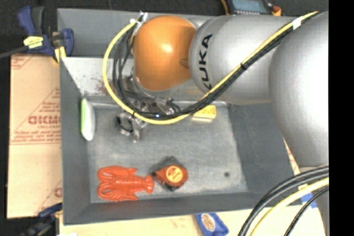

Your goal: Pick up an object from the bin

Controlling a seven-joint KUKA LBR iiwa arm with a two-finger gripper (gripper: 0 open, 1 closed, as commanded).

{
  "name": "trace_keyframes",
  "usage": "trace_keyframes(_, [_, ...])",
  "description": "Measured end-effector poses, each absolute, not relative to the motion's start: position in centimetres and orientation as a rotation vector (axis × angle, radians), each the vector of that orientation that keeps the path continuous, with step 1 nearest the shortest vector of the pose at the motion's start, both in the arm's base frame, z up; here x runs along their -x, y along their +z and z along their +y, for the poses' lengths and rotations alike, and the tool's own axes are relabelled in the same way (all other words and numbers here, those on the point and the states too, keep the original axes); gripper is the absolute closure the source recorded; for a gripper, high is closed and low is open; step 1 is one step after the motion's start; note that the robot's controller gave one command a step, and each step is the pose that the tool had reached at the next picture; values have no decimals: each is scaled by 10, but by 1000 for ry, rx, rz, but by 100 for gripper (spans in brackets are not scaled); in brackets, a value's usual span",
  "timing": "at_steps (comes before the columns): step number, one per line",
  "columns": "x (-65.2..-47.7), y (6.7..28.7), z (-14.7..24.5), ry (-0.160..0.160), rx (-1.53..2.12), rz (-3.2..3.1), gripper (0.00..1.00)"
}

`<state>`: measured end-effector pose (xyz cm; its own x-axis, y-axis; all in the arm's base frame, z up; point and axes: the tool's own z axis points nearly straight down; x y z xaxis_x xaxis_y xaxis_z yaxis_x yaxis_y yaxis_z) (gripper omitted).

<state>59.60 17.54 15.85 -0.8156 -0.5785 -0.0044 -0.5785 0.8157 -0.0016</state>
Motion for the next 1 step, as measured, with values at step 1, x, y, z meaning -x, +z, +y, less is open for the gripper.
trace_keyframes(1, [-575,160,163,0,980,2981,100])
